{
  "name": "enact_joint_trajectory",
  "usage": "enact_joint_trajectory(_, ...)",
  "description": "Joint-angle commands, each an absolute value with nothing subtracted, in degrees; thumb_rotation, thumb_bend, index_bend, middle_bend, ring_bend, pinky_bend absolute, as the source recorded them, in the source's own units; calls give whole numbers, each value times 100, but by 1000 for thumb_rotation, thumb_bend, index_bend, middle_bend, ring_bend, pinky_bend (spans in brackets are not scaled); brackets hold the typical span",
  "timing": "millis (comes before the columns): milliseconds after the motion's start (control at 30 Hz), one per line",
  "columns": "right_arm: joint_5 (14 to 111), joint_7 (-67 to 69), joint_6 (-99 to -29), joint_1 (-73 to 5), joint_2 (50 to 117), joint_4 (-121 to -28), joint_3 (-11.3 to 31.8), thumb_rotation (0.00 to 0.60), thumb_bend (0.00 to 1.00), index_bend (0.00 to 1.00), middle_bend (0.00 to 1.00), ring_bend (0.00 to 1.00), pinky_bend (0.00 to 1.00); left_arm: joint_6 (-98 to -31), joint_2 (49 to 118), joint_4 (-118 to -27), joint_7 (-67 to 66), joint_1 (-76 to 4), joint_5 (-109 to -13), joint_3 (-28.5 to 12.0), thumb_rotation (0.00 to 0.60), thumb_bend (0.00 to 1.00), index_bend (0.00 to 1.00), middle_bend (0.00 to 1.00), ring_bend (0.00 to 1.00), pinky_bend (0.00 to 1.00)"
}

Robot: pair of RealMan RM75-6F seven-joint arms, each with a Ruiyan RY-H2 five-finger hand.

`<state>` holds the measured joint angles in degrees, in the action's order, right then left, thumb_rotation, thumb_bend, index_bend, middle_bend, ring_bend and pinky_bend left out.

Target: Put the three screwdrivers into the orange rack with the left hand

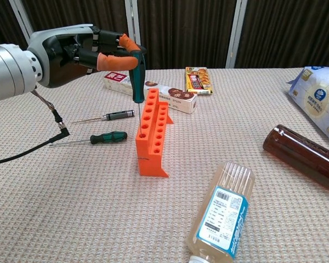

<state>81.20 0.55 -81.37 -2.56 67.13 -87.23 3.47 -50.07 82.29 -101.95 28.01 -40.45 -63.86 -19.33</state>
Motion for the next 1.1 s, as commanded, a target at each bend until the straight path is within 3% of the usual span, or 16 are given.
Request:
enact_joint_trajectory(33, 8117, 56, -8139, -255, 6717, -8720, 350, 600, 0, 0, 0, 0, 0, -5012, 8236, -10184, 2797, -4045, -6397, -1925, 600, 572, 678, 132, 0, 0)
enact_joint_trajectory(300, 8105, 64, -8126, -258, 6727, -8709, 352, 600, 0, 0, 0, 0, 0, -5034, 8303, -10173, 2756, -4015, -6602, -1767, 600, 574, 679, 132, 0, 0)
enact_joint_trajectory(800, 8003, 15, -7993, -306, 6724, -8723, 373, 600, 0, 0, 0, 0, 0, -6123, 9157, -9477, 2732, -3590, -7609, -1210, 600, 586, 688, 132, 0, 0)
enact_joint_trajectory(1100, 7947, -43, -7944, -330, 6727, -8750, 387, 600, 0, 0, 0, 0, 0, -6028, 9393, -9144, 2919, -3571, -7518, -1179, 600, 586, 685, 133, 0, 0)
